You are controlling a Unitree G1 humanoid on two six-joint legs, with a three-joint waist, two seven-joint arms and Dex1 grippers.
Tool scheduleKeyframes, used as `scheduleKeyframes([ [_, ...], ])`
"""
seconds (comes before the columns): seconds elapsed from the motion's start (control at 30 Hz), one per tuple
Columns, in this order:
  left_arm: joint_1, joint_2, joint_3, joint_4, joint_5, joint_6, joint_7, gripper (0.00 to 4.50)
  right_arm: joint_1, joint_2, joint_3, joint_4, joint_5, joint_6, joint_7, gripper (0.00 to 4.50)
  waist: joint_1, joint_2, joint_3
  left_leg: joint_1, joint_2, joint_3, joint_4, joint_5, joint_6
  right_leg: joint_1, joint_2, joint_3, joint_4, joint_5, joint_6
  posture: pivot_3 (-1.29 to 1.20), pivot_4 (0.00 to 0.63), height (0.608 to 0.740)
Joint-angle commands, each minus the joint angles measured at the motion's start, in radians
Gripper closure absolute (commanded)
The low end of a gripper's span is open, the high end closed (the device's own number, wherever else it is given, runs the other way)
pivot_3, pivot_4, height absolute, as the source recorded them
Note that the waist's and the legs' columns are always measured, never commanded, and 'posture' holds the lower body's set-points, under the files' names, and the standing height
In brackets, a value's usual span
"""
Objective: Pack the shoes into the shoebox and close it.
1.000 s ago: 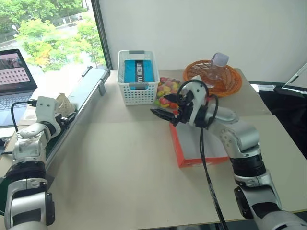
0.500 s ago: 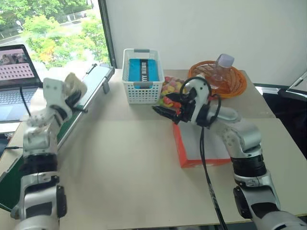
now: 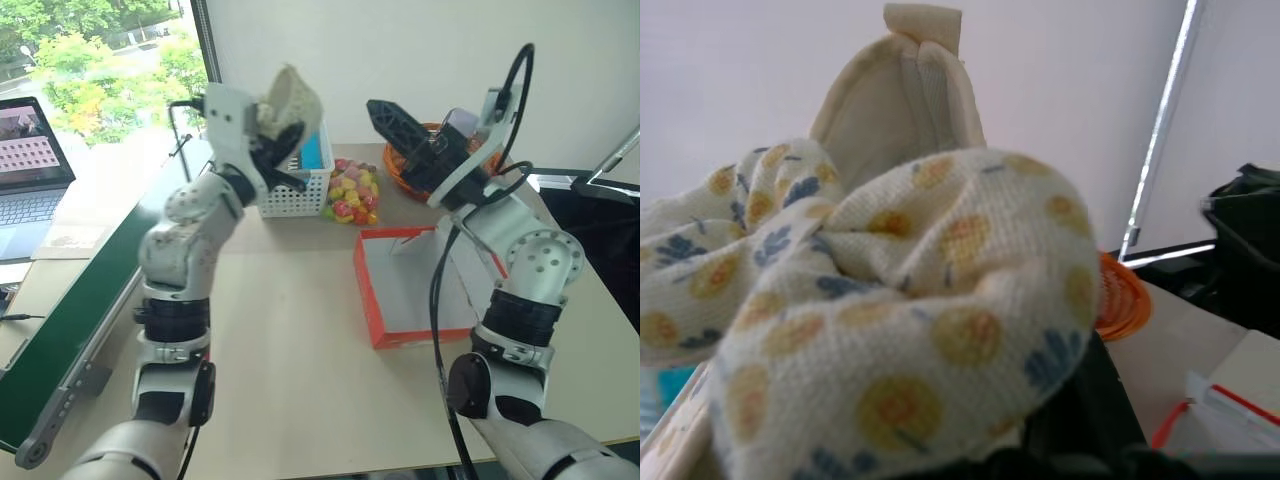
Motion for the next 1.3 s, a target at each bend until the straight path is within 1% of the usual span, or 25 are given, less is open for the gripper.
scheduleKeyframes([
  [0.03,-0.025,-0.069,-0.05,-0.062,-0.029,-0.004,0.005,4.47,0.0,-0.028,0.015,-0.078,0.043,0.012,-0.036,0.0,0.001,0.0,0.0,0.0,0.0,0.0,0.0,0.0,0.0,0.0,0.0,0.0,0.0,0.0,0.0,0.0,0.15,0.74],
  [0.3,-0.018,-0.164,-0.121,-0.105,-0.049,0.041,0.017,4.47,0.028,-0.043,0.019,-0.103,0.062,-0.014,-0.082,0.0,-0.005,0.0,0.0,0.0,0.0,-0.001,0.0,0.0,0.0,0.0,0.001,0.001,0.0,0.0,0.0,0.0,0.15,0.74],
  [0.43,-0.023,-0.187,-0.12,-0.119,-0.056,0.059,0.027,4.47,0.034,-0.044,0.024,-0.094,0.06,-0.024,-0.084,0.0,-0.004,0.0,0.0,0.0,-0.001,-0.001,0.0,0.0,0.0,0.0,0.0,0.001,0.0,0.0,0.0,0.0,0.15,0.74],
  [0.6,-0.031,-0.194,-0.121,-0.127,-0.068,0.074,0.03,4.47,0.036,-0.038,0.029,-0.072,0.05,-0.04,-0.079,0.0,-0.008,0.0,0.0,0.0,-0.001,-0.002,0.0,0.0,0.001,0.0,0.001,0.001,0.0,0.0,0.0,0.0,0.15,0.74],
  [0.63,-0.029,-0.192,-0.123,-0.128,-0.07,0.075,0.029,4.5,0.034,-0.035,0.027,-0.065,0.048,-0.048,-0.081,0.51,-0.008,0.0,0.0,0.0,-0.001,-0.002,0.0,0.0,0.001,0.0,0.001,0.001,0.0,0.0,0.0,0.0,0.15,0.74],
  [0.67,-0.025,-0.189,-0.125,-0.131,-0.071,0.077,0.027,4.5,0.031,-0.032,0.024,-0.058,0.047,-0.057,-0.083,0.63,-0.008,0.0,0.0,0.0,-0.001,-0.002,0.0,0.001,0.001,0.0,0.001,0.001,0.0,0.0,0.0,0.0,0.15,0.74],
  [0.73,-0.015,-0.18,-0.128,-0.132,-0.069,0.08,0.023,4.5,0.028,-0.032,0.021,-0.047,0.046,-0.071,-0.081,1.24,-0.007,0.001,0.0,0.0,-0.001,-0.002,0.0,0.0,0.001,0.0,0.001,0.001,0.0,0.0,0.0,0.0,0.15,0.74],
  [0.77,-0.012,-0.177,-0.128,-0.132,-0.068,0.083,0.021,4.5,0.026,-0.034,0.022,-0.043,0.047,-0.076,-0.078,1.66,-0.007,0.001,0.0,0.0,-0.001,-0.002,0.0,0.0,0.001,0.0,0.001,0.001,0.0,0.0,0.0,0.0,0.15,0.74],
  [0.9,-0.003,-0.166,-0.129,-0.134,-0.073,0.091,0.015,4.5,0.021,-0.034,0.018,-0.037,0.058,-0.09,-0.077,2.76,-0.007,0.001,0.0,0.0,-0.001,-0.002,0.0,0.001,0.001,0.0,0.001,0.001,0.0,0.0,0.0,0.0,0.15,0.74],
  [0.97,0.002,-0.153,-0.133,-0.14,-0.081,0.109,0.004,4.5,0.023,-0.036,0.014,-0.04,0.066,-0.091,-0.077,3.19,-0.007,0.001,0.0,0.0,-0.001,-0.002,0.0,0.001,0.001,0.0,0.001,0.001,0.0,0.0,0.0,0.0,0.15,0.74],
  [1.03,0.002,-0.141,-0.13,-0.139,-0.088,0.132,-0.001,4.5,0.023,-0.038,0.012,-0.039,0.067,-0.093,-0.076,3.42,-0.008,0.001,0.0,0.0,-0.001,-0.002,0.0,0.001,0.001,0.0,0.001,0.001,0.0,0.0,0.0,0.0,0.15,0.74],
  [1.07,0.001,-0.129,-0.124,-0.137,-0.096,0.146,-0.011,4.5,0.024,-0.04,0.012,-0.04,0.068,-0.093,-0.075,3.46,-0.008,0.001,0.0,0.0,-0.001,-0.002,0.0,0.001,0.001,0.0,0.001,0.001,0.0,0.0,0.0,0.0,0.15,0.74],
  [1.17,0.006,-0.096,-0.078,-0.152,-0.175,0.201,-0.058,3.48,0.026,-0.047,0.01,-0.044,0.066,-0.094,-0.073,3.57,-0.01,0.001,0.0,0.0,-0.001,-0.002,0.0,0.001,0.001,0.0,0.001,0.001,0.0,0.0,0.0,0.0,0.15,0.74],
  [1.23,0.006,-0.061,-0.081,-0.173,-0.195,0.221,-0.087,3.14,0.026,-0.053,0.011,-0.044,0.063,-0.096,-0.071,3.61,-0.012,0.001,0.0,0.0,-0.001,-0.002,0.0,0.001,0.001,0.0,0.001,0.001,0.0,0.0,0.0,0.0,0.15,0.74],
  [1.27,0.004,-0.047,-0.082,-0.178,-0.198,0.232,-0.089,2.6,0.026,-0.055,0.011,-0.044,0.06,-0.097,-0.071,3.62,-0.014,0.001,0.0,0.0,-0.001,-0.002,0.0,0.001,0.001,0.0,0.001,0.001,0.0,0.0,0.0,0.0,0.15,0.74],
  [1.3,0.001,-0.027,-0.078,-0.186,-0.209,0.248,-0.097,2.22,0.024,-0.061,0.011,-0.042,0.056,-0.099,-0.071,3.63,-0.015,0.001,0.0,0.0,-0.001,-0.002,0.0,0.001,0.001,0.0,0.001,0.001,0.0,0.0,0.0,0.0,0.15,0.74],
])
